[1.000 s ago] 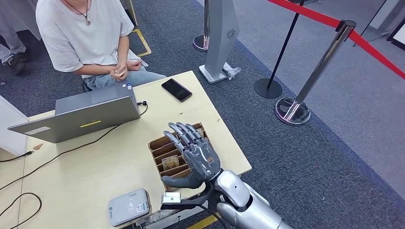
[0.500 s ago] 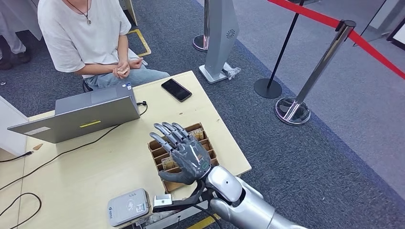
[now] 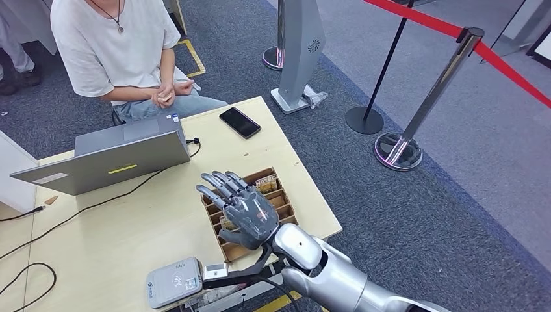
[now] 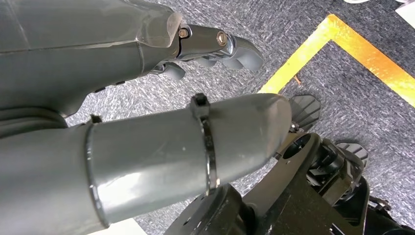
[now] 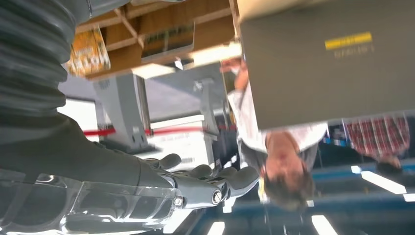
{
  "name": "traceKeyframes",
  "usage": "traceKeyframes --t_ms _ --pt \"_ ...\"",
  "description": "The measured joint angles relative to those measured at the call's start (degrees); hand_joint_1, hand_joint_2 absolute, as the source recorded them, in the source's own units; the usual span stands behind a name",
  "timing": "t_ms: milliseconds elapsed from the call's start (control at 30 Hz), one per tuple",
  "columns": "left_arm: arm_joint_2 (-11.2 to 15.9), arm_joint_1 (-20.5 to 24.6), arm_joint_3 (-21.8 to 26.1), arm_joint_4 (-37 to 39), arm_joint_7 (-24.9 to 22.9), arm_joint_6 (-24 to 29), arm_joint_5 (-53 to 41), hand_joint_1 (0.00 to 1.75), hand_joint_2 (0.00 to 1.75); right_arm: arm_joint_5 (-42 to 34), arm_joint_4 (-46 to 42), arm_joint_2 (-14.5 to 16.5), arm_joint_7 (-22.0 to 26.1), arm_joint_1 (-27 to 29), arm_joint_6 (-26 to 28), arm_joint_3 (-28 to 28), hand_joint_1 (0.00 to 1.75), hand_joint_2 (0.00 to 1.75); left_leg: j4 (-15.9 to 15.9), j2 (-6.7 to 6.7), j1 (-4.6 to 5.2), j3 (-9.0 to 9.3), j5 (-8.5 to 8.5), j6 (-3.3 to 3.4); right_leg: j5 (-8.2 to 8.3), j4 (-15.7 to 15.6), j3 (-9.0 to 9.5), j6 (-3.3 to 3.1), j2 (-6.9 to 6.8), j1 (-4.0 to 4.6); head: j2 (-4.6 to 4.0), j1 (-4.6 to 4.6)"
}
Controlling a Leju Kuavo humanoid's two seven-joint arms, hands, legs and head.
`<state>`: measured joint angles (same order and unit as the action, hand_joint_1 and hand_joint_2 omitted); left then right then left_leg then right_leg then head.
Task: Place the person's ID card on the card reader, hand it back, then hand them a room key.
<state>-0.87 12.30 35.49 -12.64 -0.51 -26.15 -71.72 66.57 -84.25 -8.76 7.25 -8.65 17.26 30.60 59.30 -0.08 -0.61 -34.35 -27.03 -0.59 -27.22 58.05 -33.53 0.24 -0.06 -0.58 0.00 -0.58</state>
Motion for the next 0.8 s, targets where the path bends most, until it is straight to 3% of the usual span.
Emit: traceKeyframes --t_ms 267,800 --pt "-0.2 0.1 -1.1 -0.1 -0.6 -0.1 0.4 0.00 0.00 -1.0 1.2 0.0 -1.6 -0.9 -5.5 0.7 0.00 1.75 0.0 0.00 0.00 0.00 0.00 0.00 0.00 0.0 0.00 0.00 0.00 0.00 0.00 -0.01" --pt "-0.5 0.2 -1.7 -0.5 -0.6 0.1 0.6 0.00 0.00 -1.0 1.3 0.0 -1.8 -1.9 -6.2 0.9 0.00 1.75 0.0 0.00 0.00 0.00 0.00 0.00 0.00 0.0 0.00 0.00 0.00 0.00 0.00 -0.01"
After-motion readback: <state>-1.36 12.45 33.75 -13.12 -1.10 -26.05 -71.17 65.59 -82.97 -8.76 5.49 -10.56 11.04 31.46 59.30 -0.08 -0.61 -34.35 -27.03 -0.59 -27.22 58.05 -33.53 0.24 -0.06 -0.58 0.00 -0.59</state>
